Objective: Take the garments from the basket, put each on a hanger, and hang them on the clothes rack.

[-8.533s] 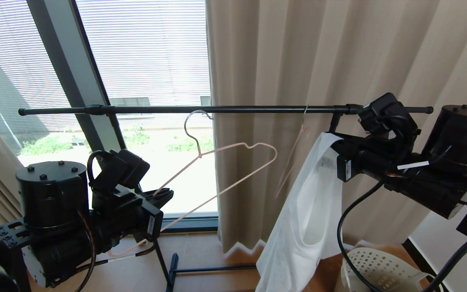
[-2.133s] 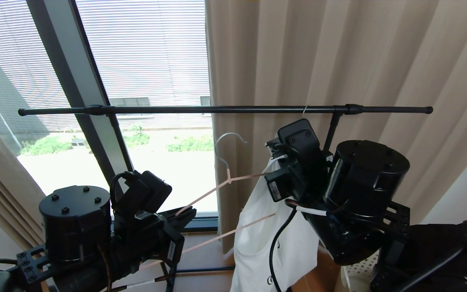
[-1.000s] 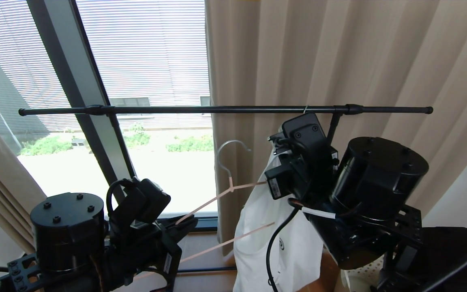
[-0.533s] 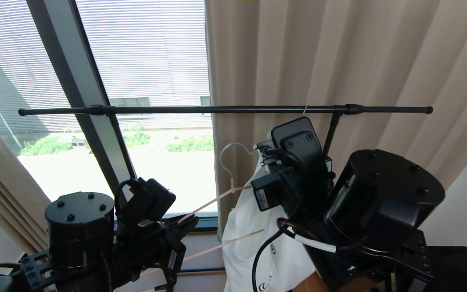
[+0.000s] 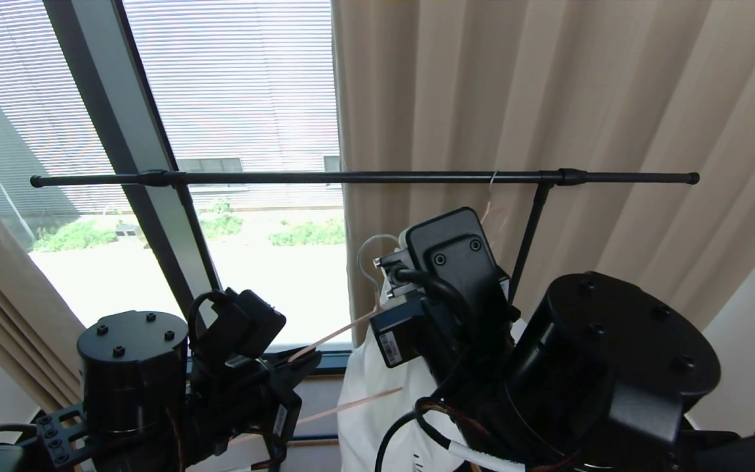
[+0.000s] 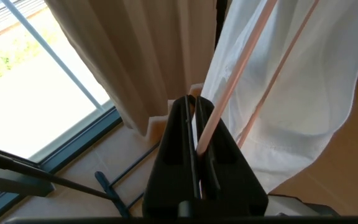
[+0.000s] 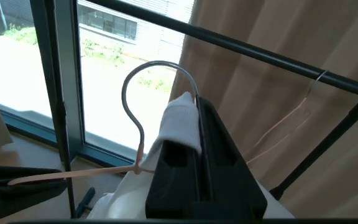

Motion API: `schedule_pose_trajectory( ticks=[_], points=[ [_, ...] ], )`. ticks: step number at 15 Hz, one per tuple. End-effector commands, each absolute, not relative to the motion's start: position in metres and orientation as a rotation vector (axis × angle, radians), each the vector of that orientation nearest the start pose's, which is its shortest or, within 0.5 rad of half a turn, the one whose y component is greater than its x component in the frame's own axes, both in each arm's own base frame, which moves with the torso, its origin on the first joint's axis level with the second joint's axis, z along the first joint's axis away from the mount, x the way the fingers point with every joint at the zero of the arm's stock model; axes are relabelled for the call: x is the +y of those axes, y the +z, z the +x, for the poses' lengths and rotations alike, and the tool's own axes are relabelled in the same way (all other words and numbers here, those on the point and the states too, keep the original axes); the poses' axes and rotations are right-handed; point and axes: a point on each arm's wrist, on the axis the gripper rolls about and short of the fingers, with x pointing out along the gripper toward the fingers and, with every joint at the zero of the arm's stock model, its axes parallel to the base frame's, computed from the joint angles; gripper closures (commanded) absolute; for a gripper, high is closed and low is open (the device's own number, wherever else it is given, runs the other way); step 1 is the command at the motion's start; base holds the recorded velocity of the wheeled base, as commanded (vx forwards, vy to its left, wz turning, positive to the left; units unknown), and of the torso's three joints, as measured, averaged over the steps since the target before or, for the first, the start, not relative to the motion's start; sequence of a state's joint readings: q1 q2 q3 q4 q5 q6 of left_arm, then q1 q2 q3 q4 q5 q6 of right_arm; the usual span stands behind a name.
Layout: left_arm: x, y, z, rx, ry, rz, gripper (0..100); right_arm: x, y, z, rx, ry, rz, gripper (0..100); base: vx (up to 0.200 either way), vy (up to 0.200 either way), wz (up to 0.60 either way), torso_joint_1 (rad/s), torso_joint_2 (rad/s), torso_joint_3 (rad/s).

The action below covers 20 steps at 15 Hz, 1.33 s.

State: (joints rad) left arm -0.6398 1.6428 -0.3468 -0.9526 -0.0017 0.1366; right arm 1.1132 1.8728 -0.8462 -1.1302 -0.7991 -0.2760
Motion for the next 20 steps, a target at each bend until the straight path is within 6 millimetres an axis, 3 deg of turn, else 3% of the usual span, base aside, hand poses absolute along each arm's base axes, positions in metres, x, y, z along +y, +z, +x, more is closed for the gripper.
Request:
schedule_pose_trajectory(
  ticks=[1,7,14,20],
  points=[
    [-0.143,0.117,0.191,0.29,-0.659,0.241,100,0.305,0.18,0.161,-0.102,0.322,-0.191,100,0.0,0.0,0.0,0.0,0.0,0.0],
    [-0.145,0.116,0.194,0.241,-0.656,0.213,100,0.307,0.186,0.157,-0.135,0.331,-0.142,100,0.0,0.0,0.0,0.0,0.0,0.0],
    [-0.143,0.126,0.193,0.143,-0.654,0.153,100,0.28,0.21,0.19,-0.174,0.204,-0.093,100,0.0,0.0,0.0,0.0,0.0,0.0],
    [-0.144,0.129,0.191,0.103,-0.663,0.109,100,0.286,0.208,0.187,-0.174,0.224,-0.09,100,0.0,0.0,0.0,0.0,0.0,0.0]
  ],
)
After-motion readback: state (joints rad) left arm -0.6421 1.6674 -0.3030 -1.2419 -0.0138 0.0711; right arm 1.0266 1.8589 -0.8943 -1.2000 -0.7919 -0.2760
